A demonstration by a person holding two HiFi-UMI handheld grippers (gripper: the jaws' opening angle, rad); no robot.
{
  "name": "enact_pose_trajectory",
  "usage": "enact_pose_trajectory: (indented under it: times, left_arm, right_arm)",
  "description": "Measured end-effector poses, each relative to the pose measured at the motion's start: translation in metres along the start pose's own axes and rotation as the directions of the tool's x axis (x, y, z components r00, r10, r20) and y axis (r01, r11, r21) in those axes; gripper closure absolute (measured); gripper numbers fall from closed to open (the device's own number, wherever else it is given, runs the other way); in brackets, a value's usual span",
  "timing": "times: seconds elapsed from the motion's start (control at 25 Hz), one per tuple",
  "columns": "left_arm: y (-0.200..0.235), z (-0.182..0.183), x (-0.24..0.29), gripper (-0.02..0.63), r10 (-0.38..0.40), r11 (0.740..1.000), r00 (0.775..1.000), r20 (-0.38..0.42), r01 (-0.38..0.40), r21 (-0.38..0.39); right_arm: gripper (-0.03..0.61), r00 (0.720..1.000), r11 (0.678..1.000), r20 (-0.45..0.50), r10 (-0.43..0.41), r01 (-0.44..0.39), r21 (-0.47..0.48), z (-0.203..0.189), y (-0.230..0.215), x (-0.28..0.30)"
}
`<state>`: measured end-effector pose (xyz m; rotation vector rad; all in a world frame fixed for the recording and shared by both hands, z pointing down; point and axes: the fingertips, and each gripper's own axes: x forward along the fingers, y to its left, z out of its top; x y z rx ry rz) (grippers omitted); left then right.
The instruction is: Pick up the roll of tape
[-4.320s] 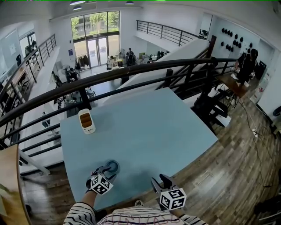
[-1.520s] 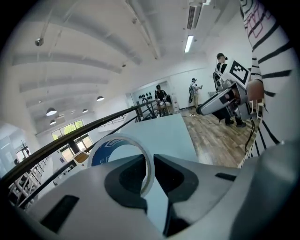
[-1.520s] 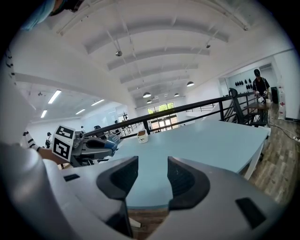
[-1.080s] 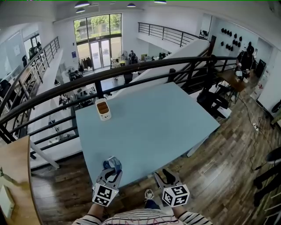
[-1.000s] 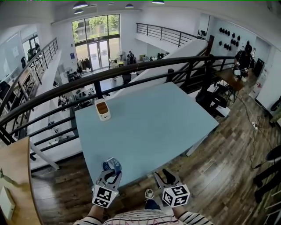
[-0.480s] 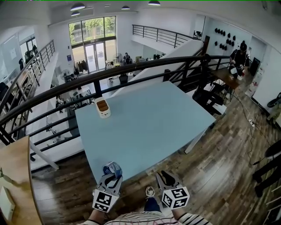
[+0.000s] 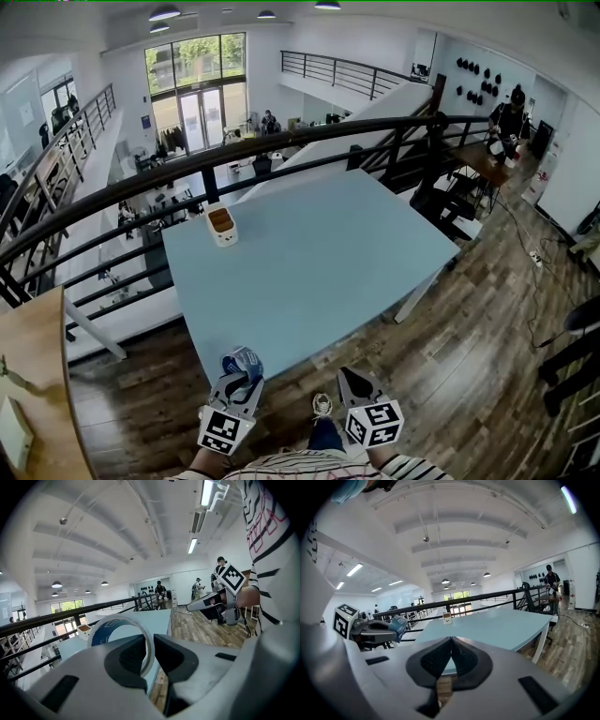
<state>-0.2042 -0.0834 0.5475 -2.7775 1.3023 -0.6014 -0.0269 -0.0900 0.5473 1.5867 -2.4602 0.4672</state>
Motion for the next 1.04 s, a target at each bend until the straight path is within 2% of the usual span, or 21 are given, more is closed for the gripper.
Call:
enact_pose_trajectory:
  times: [0.72,1.04]
  left_arm:
    - [-0.010,-0.002,-0.013,0.545,0.004,1.000,1.000,0.021,-0.004,-0.003]
    - [-0.013,-0.004,-0.007,0.545,0.003,1.000,1.000,0.000,-0.003,0.003]
  right_arm:
    - [0.551,1.000,0.999,-0.018,0.000,-0.001,-0.045,-0.007,0.010,-0.011]
    - [0.551,1.000,0.999,-0.021,-0.002,0.001,-0.044,-0.006,0.005,-0.010]
